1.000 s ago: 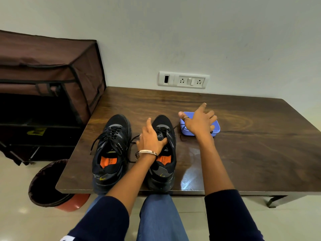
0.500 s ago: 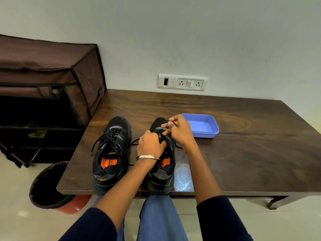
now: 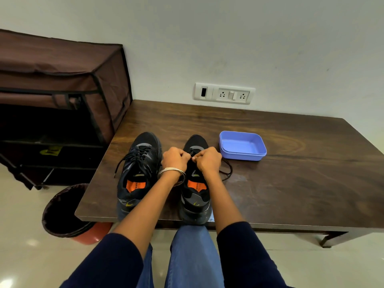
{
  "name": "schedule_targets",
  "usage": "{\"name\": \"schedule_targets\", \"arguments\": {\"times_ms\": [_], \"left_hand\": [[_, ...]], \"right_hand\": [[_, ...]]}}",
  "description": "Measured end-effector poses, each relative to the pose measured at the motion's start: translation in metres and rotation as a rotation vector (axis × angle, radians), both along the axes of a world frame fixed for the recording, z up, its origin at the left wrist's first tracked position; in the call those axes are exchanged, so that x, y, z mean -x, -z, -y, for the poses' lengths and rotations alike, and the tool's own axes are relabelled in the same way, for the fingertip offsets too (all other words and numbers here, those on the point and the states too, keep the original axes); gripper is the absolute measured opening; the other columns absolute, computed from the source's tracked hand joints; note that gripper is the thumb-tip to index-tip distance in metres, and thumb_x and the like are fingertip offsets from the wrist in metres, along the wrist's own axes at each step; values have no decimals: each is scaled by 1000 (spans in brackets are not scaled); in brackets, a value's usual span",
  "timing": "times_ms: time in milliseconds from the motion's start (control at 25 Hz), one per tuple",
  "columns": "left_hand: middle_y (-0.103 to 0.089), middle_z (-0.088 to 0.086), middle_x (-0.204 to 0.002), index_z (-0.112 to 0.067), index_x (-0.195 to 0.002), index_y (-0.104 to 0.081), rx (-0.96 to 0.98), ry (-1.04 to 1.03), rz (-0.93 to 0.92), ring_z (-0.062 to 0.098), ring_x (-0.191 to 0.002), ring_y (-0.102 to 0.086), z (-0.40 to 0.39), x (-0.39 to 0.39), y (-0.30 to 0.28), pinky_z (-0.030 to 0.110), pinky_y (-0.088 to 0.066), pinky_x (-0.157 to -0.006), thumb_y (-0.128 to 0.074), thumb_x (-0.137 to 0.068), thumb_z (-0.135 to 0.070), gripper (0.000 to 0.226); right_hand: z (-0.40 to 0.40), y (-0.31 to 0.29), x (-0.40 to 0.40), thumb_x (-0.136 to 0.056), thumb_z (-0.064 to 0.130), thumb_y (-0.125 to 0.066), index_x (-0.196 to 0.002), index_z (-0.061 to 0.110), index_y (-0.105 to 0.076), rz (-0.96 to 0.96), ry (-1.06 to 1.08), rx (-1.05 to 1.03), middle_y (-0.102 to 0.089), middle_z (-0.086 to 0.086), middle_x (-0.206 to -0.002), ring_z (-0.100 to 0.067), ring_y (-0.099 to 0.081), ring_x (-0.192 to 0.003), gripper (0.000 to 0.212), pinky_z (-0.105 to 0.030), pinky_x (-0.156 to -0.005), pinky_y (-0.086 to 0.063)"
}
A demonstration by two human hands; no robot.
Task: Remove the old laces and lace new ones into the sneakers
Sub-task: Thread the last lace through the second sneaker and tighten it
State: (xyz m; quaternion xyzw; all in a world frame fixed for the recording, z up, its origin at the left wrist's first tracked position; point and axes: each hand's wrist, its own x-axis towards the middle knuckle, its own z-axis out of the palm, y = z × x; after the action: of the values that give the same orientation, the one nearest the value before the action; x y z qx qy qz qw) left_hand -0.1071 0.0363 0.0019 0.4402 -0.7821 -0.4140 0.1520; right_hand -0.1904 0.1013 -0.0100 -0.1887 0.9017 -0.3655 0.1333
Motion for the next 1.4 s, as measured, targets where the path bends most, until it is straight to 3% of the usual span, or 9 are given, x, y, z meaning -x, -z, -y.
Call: {"name": "schedule_targets", "arguments": {"times_ms": [120,320,520,760,920,1160,1320,1400], "left_hand": [[-70,14,-83,-9,-68,-71,-17,-9,-16,33,-79,-62,2,-1,2,33,-46,-65,-56,-83,-18,23],[-72,9,-89,-12,-73,-75,-35,-5,-22,30,-82,-64,4,0,4,37,-52,-72,-57,-83,-22,23],[-64,10,-66,-7,-56,-66,-53,18,-40,23,-62,-56,11,1,9,43,-52,-64,-59,-82,-21,30],[-53,4,-58,-10,-52,-61,-86,4,-79,20,-59,-47,13,0,13,38,-44,-56,-61,-81,-21,31],[-59,0,-68,-14,-59,-67,-80,24,-86,18,-69,-56,14,1,13,43,-53,-75,-60,-82,-20,25],[-74,6,-92,-9,-81,-78,-62,48,-132,21,-90,-66,12,-1,13,38,-54,-82,-62,-88,-18,20],[-68,2,-74,-14,-72,-76,-91,76,-111,18,-78,-61,13,-3,12,38,-54,-80,-63,-87,-24,22],[-60,1,-63,-11,-68,-72,-129,51,-97,20,-68,-56,15,-4,11,37,-50,-71,-60,-89,-36,35]], "right_hand": [[3,5,-10,-87,17,-70,-93,11,-78,-25,57,36,-73,-11,-97,-25,-63,-101,12,-31,-81,-51],[0,8,-8,-86,15,-71,-89,11,-78,58,122,153,-74,-8,-94,-21,-64,-98,9,-26,-75,-47],[4,11,-11,-87,15,-68,-88,10,-78,-20,99,68,-73,-10,-92,-23,-64,-93,11,-27,-69,-44],[8,14,-11,-86,15,-64,-83,11,-77,-133,23,-22,-71,-9,-85,-26,-64,-84,14,-29,-63,-46],[14,15,-13,-86,15,-58,-88,3,-70,-185,19,-74,-69,-12,-88,-30,-65,-84,17,-28,-60,-38],[7,18,-8,-86,12,-59,-84,3,-71,-270,-60,-53,-64,-9,-93,-26,-61,-88,15,-30,-65,-41],[6,19,-10,-87,9,-60,-83,8,-77,-260,-10,2,-70,-10,-89,-26,-64,-88,17,-35,-74,-52],[1,17,-10,-86,4,-62,-89,8,-78,-216,-15,81,-73,-9,-89,-23,-65,-90,17,-28,-76,-48]]}}
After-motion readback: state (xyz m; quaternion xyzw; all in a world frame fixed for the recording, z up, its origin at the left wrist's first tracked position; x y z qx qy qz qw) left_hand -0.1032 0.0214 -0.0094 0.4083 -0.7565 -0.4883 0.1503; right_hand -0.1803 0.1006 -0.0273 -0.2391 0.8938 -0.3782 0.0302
